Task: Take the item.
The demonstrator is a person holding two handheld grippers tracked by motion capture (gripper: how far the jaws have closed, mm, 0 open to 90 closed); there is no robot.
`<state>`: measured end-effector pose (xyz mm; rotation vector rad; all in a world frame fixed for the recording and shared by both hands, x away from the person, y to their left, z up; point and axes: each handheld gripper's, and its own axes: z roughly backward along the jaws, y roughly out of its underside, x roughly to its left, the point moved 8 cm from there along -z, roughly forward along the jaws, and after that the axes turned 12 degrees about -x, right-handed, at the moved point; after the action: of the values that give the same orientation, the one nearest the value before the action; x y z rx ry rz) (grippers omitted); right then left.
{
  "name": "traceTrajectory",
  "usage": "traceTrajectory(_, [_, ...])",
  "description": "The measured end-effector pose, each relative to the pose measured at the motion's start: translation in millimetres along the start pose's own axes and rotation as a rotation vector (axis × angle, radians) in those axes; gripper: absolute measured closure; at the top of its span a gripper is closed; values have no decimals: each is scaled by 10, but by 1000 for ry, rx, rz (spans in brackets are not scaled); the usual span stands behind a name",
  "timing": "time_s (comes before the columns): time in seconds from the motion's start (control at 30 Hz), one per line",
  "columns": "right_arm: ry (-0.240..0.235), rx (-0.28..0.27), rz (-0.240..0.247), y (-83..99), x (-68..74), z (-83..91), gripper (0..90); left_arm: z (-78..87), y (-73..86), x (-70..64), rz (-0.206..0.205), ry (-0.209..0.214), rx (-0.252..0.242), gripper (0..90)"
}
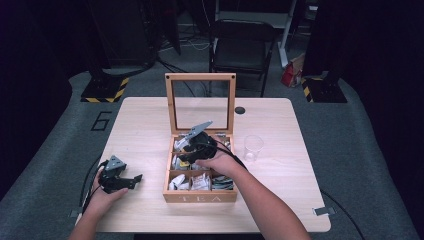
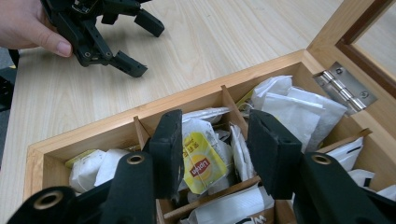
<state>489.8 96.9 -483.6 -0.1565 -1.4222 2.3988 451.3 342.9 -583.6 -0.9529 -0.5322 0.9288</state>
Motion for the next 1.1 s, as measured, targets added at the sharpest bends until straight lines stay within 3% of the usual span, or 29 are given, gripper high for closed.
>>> traceTrajectory(0.23, [3,13,15,22,-4,-41,554,0,0,0,0,0,0,146])
traceTrajectory(0.57, [-19,24,1,57,-2,-76,570,1,0,2,-2,-1,0,146])
traceTrajectory(1.1, [-91,49,2,83,73,-42,763,0,0,0,-1,0,0,147])
